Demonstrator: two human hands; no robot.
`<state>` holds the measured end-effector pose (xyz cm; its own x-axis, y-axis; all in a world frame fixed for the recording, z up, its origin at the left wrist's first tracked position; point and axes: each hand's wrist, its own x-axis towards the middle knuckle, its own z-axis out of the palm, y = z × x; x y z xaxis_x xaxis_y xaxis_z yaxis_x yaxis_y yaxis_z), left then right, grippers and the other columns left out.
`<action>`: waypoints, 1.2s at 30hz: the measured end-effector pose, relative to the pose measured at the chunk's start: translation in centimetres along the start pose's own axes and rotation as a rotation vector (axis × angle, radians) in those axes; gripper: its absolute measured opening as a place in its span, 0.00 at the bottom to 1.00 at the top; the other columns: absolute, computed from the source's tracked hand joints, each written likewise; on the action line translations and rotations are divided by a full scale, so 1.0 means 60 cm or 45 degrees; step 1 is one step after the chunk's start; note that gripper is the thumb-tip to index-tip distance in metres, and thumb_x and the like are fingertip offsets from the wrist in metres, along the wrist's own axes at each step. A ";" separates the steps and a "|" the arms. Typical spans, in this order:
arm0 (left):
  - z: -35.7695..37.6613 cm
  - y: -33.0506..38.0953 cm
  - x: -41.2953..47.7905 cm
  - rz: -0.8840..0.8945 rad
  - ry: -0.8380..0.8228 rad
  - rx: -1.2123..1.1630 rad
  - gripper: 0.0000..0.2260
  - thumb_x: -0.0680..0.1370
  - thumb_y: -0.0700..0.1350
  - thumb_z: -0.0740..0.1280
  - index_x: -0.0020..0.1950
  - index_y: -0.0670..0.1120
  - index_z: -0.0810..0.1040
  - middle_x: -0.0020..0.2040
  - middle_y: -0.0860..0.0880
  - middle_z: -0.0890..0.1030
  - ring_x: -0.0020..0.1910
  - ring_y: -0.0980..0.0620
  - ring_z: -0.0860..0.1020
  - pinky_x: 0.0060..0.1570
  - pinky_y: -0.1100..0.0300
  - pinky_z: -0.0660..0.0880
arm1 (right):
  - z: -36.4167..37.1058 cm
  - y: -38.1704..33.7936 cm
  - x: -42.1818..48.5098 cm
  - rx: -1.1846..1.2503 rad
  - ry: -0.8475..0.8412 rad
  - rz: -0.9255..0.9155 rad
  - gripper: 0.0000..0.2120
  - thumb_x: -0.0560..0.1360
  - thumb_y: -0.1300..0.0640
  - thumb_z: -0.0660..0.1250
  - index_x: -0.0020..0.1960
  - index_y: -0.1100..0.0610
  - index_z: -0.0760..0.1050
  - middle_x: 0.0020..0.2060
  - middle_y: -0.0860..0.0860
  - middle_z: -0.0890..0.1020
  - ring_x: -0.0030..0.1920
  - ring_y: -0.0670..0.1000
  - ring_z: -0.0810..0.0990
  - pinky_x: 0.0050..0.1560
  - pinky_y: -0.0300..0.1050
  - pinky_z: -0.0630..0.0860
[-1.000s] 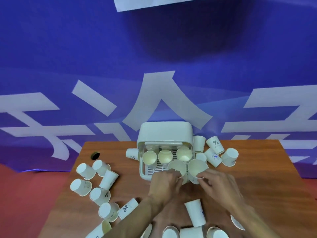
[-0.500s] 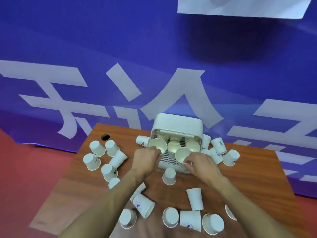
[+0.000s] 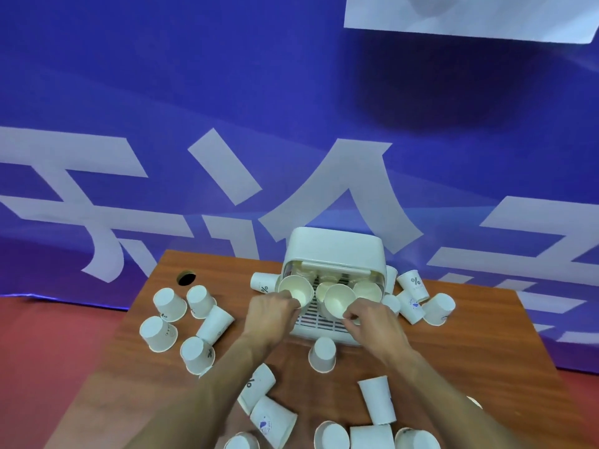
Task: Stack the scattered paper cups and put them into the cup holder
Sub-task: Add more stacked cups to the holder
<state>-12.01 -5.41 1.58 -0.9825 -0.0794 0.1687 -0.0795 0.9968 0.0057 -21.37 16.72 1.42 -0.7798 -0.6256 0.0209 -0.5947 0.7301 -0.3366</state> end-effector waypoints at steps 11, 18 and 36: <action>0.017 -0.032 0.032 0.126 -0.036 -0.001 0.08 0.73 0.49 0.73 0.35 0.49 0.82 0.33 0.52 0.77 0.31 0.50 0.77 0.24 0.64 0.62 | 0.046 0.002 0.033 0.001 0.103 0.039 0.02 0.75 0.53 0.71 0.44 0.50 0.81 0.42 0.43 0.83 0.40 0.44 0.80 0.39 0.40 0.77; 0.057 -0.043 0.031 0.142 -0.006 -0.087 0.05 0.68 0.46 0.78 0.36 0.52 0.83 0.35 0.55 0.78 0.31 0.53 0.76 0.21 0.62 0.68 | 0.084 0.019 0.031 0.042 0.304 -0.029 0.09 0.69 0.59 0.76 0.39 0.50 0.78 0.36 0.43 0.80 0.33 0.45 0.77 0.29 0.42 0.76; 0.094 -0.047 0.051 0.170 -0.048 -0.114 0.07 0.65 0.44 0.79 0.35 0.51 0.82 0.36 0.55 0.79 0.31 0.52 0.76 0.21 0.63 0.69 | 0.105 0.044 0.054 0.002 0.266 -0.114 0.07 0.70 0.63 0.75 0.40 0.54 0.79 0.37 0.46 0.80 0.34 0.48 0.79 0.29 0.47 0.77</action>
<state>-15.73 -8.49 -3.47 -0.9891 0.0550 0.1364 0.0655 0.9951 0.0736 -24.24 14.89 -5.31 -0.7477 -0.6171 0.2454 -0.6631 0.6737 -0.3262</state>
